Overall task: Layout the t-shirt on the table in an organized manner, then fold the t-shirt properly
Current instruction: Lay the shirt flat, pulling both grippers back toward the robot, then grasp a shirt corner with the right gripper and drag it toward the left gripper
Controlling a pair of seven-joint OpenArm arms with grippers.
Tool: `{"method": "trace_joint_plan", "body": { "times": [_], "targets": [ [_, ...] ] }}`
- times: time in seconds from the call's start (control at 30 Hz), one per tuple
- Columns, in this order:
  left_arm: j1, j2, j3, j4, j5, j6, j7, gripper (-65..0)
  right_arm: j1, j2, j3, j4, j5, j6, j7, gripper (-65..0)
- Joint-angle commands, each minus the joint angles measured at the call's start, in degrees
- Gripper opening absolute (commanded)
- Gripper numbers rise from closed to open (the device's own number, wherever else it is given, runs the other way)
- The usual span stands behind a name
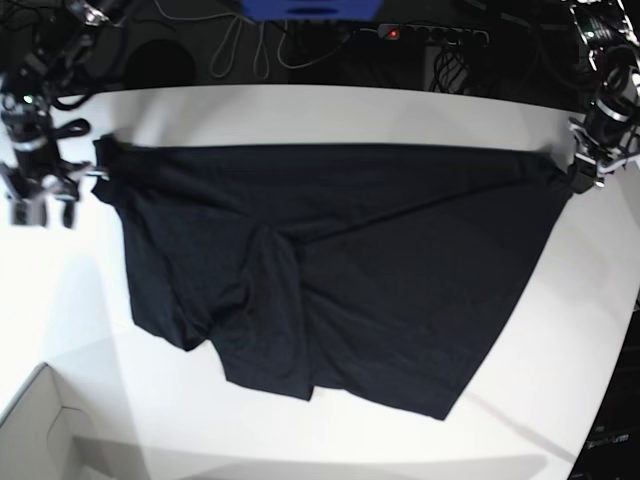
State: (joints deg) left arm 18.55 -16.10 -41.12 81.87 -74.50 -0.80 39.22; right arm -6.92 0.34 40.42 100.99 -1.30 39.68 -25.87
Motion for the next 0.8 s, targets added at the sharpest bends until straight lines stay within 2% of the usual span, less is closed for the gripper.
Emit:
{"method": "trace_joint_plan", "body": {
  "times": [0.0, 0.13, 0.23, 0.3, 0.4, 0.6, 0.77],
  "targets": [
    [0.0, -1.0, -0.4, 1.0, -2.8, 0.5, -0.1, -64.9, 1.6, 1.0, -3.6, 0.9, 1.1, 0.3, 1.6, -38.6],
    [0.0, -1.0, -0.4, 0.9, -2.8, 0.5, -0.1, -64.9, 7.0, 1.2, -15.6, -1.3, 0.9, 0.3, -2.2, -36.8],
    [0.0, -1.0, -0.4, 0.7, -2.8, 0.5, -0.1, -64.9, 14.6, 1.0, -20.0, -7.8, 0.9, 0.3, -7.7, -32.0],
    [0.0, -1.0, -0.4, 0.6, -2.8, 0.5, -0.3, -64.9, 18.8, 1.1, -21.8, -13.6, 0.9, 0.3, -8.7, -29.3],
    [0.0, -1.0, -0.4, 0.5, -2.8, 0.5, -0.4, -64.9, 23.5, 1.3, -23.7, -20.6, 0.9, 0.3, -8.7, -26.8],
    [0.0, -0.9, -0.4, 0.4, -2.8, 0.5, -0.5, -64.9, 30.3, 1.2, -24.9, -32.6, 0.9, 0.3, -7.9, -26.5],
    [0.0, -0.9, -0.4, 0.4, -2.8, 0.5, -0.3, -64.9, 33.8, 1.3, -24.9, -41.2, 0.9, 0.3, -0.7, -26.5]
  ]
}}
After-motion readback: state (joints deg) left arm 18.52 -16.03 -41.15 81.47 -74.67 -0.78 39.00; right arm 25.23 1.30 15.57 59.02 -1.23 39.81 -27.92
